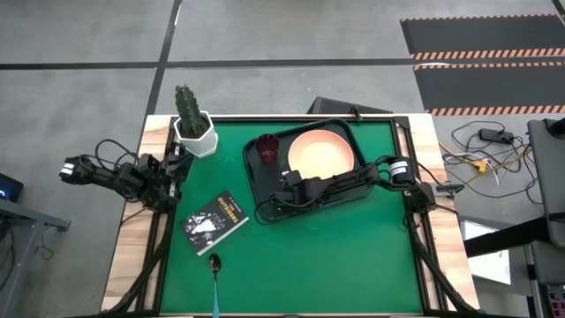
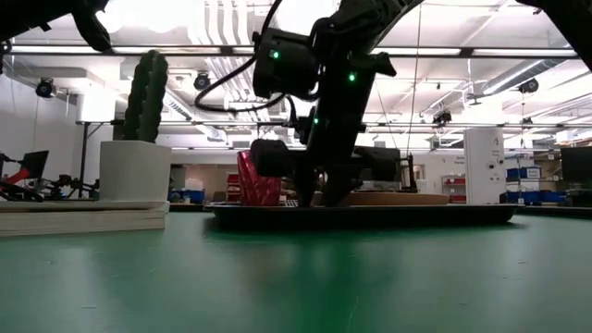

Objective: Pick and place plate/cup/fork/spoon on tray
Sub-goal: Put the pink fork on the black serving tray to the left side of the pink plate, then put the blue spoon on the black serving tray to the left of the pink fork

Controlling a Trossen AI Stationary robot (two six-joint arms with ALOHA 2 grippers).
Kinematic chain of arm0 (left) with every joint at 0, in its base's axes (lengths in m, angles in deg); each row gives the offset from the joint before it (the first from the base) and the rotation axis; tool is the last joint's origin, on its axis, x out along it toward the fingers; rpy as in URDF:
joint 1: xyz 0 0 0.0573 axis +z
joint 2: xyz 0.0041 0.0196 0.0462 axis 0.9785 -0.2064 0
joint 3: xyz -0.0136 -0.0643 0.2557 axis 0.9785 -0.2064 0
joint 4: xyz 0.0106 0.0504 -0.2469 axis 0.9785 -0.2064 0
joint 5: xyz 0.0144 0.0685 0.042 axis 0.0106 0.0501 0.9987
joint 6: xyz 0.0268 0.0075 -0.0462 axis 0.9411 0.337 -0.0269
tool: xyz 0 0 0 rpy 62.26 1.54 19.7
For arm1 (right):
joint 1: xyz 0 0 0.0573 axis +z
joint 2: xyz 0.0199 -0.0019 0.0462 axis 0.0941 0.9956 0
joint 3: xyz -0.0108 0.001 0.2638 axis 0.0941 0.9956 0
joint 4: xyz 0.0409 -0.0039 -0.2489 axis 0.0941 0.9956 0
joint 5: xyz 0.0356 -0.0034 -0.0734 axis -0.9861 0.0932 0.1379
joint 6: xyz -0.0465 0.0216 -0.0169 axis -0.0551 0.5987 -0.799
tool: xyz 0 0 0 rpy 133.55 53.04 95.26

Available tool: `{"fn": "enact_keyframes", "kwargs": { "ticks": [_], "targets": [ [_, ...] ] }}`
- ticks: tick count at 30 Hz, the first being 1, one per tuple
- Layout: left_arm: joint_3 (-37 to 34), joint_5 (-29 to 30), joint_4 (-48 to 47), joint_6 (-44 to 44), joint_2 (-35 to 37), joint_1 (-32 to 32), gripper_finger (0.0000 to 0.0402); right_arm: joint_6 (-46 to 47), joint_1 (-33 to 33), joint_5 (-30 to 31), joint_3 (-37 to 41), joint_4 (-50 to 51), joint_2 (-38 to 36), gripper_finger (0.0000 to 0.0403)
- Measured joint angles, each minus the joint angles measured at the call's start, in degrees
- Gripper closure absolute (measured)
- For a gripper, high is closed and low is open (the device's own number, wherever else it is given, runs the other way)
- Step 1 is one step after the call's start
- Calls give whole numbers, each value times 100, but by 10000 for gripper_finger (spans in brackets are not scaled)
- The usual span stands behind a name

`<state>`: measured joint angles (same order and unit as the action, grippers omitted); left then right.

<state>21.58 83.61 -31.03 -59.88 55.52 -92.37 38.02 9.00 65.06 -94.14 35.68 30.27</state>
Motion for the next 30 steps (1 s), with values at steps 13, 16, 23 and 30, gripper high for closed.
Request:
{"fn": "enact_keyframes", "kwargs": {
  "ticks": [13,16,23,30],
  "targets": [
    [0,2,2,-8,-18,0,394,-655,533,-229,-8,113,-785,295],
    [0,-8,-3,-189,-83,0,394,-1095,939,106,13,170,-1027,306],
    [13,-440,8,-957,-321,-5,394,-2071,1832,737,160,282,-1601,338],
    [68,-496,1,-1352,-869,-2,394,-2700,2440,1198,955,204,-2443,356]
  ]
}}
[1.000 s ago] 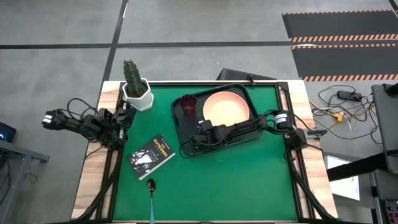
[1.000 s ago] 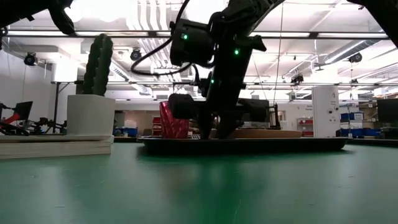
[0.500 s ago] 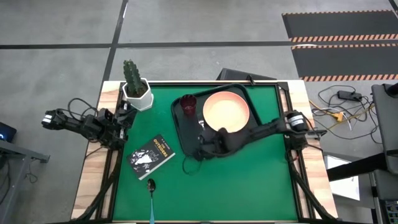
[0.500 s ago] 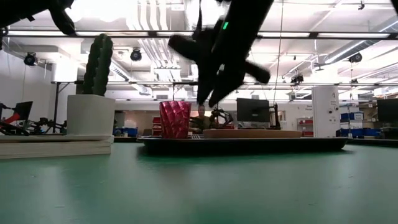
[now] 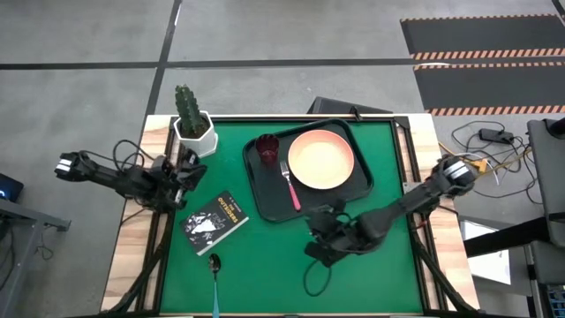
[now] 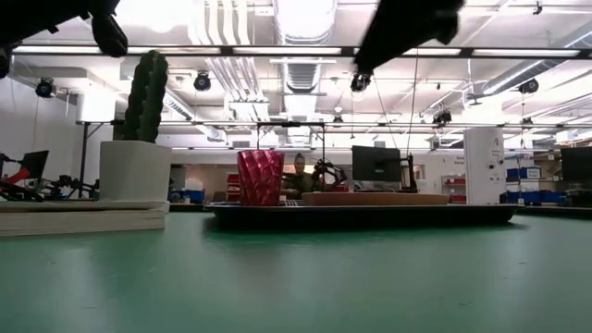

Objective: Pick and place plate/cup/fork/spoon on tray
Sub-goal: Put the blue spoon on the black serving tray to the left of the pink fork

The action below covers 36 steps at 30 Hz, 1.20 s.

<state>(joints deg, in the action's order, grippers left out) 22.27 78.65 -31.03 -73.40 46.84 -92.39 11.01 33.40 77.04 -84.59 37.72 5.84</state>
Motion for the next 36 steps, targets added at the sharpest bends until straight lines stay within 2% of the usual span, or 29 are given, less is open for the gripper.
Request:
{"fn": "enact_keyframes", "kwargs": {
  "ticks": [6,12,17,22,26,31,33,36],
  "targets": [
    [52,-68,-2,-635,-794,-31,394,-295,296,602,1078,-422,-876,360],
    [426,123,-50,-1612,-2082,-192,394,-1541,338,717,2363,-2168,-1859,360],
    [1229,126,-45,-1853,-3097,-503,394,-3220,337,617,3148,-3974,-2647,360],
    [2077,136,-581,-2358,-3695,-730,394,-4240,336,-4,3486,-4691,-3379,360],
    [2824,360,-2476,-3674,-3990,-809,397,-4345,338,-395,3593,-4681,-3826,360],
    [4100,343,-6160,-6124,-4465,-1007,401,-4227,338,-925,3770,-4491,-4161,360],
    [4677,69,-7574,-6948,-4760,-1167,401,-4166,338,-980,3786,-4348,-4244,360],
    [5448,-725,-9141,-7992,-5258,-1492,401,-4132,338,-980,3788,-4234,-4324,360]
  ]
}}
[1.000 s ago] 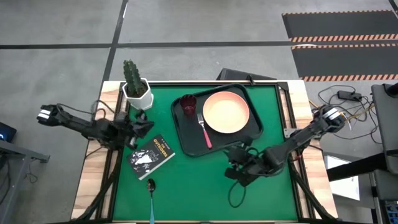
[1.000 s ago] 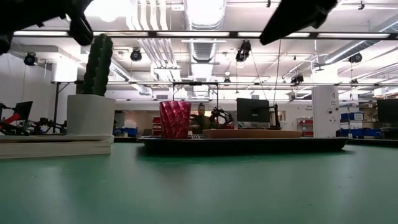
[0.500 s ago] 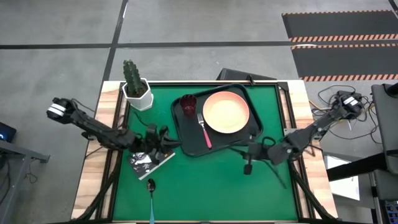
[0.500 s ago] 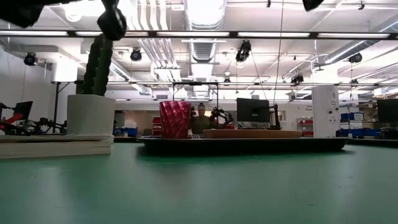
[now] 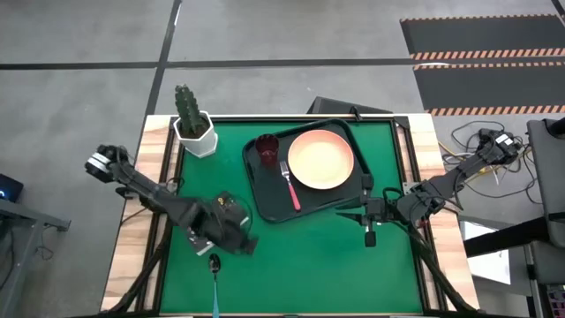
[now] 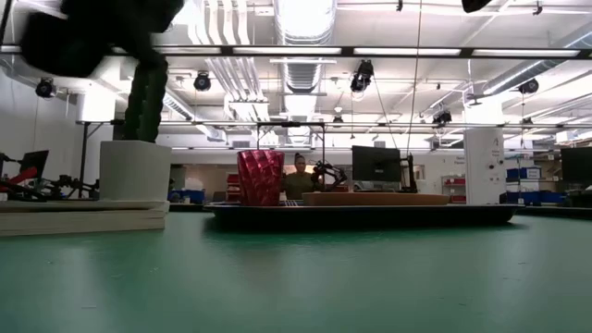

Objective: Pick and place plate/cup/fork/spoon on tray
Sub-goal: Put the blue spoon on the black serving tray to the left of the pink fork

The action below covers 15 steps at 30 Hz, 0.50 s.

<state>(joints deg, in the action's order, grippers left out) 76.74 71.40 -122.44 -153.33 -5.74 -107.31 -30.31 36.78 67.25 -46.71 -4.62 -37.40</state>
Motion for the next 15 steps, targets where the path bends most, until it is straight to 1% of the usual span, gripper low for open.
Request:
{"fn": "enact_keyframes", "kwargs": {
  "ticks": [2,4,5,7,10,15],
  "targets": [
    [358,-524,-724,-607,-346,-245,401,-6,0,0,0,35,-13,360],
    [564,-911,-1184,-1208,-630,-444,401,-67,0,0,0,39,-13,360],
    [626,-1077,-1322,-1516,-745,-521,401,-106,0,0,0,39,-16,360],
    [678,-1394,-1313,-2042,-949,-696,402,-186,0,1,0,39,-20,360],
    [736,-1541,-1311,-2719,-1227,-1021,402,-293,0,0,0,39,-22,360],
    [799,-1573,-1300,-3845,-1503,-1529,402,-697,-2,2,2,-89,-33,360]
  ]
}}
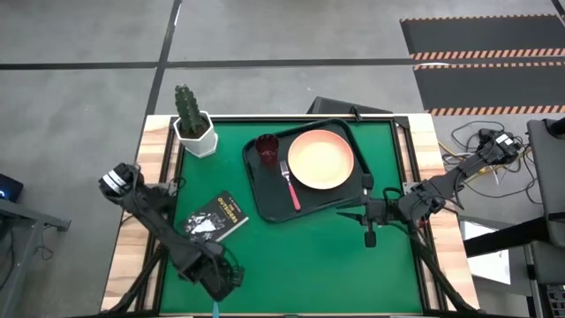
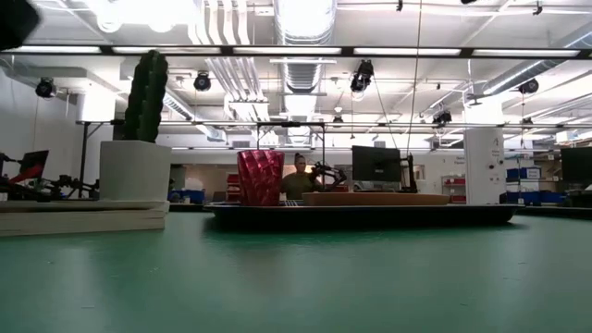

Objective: Pick and place plate/cup/fork/spoon on tray
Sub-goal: Put the blue spoon on the black serving tray to the left of the pink fork

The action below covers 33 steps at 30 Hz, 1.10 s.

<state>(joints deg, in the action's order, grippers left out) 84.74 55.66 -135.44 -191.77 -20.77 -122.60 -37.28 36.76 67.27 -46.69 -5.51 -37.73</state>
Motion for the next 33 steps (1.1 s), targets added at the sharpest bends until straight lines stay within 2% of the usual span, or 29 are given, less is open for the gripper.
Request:
{"fn": "enact_keyframes", "kwargs": {
  "ticks": [4,7,16,33],
  "targets": [
    [-25,-16,-13,-788,-108,-319,402,-349,0,4,0,-283,0,360],
    [-12,-25,-11,-1024,-211,-439,402,-593,0,2,0,-352,-2,360],
    [-45,-21,39,-1066,-554,-437,402,-854,-56,50,0,-477,-35,360],
    [-217,-79,-92,-1031,-569,-516,399,-648,-66,49,0,-431,-68,360]
  ]
}}
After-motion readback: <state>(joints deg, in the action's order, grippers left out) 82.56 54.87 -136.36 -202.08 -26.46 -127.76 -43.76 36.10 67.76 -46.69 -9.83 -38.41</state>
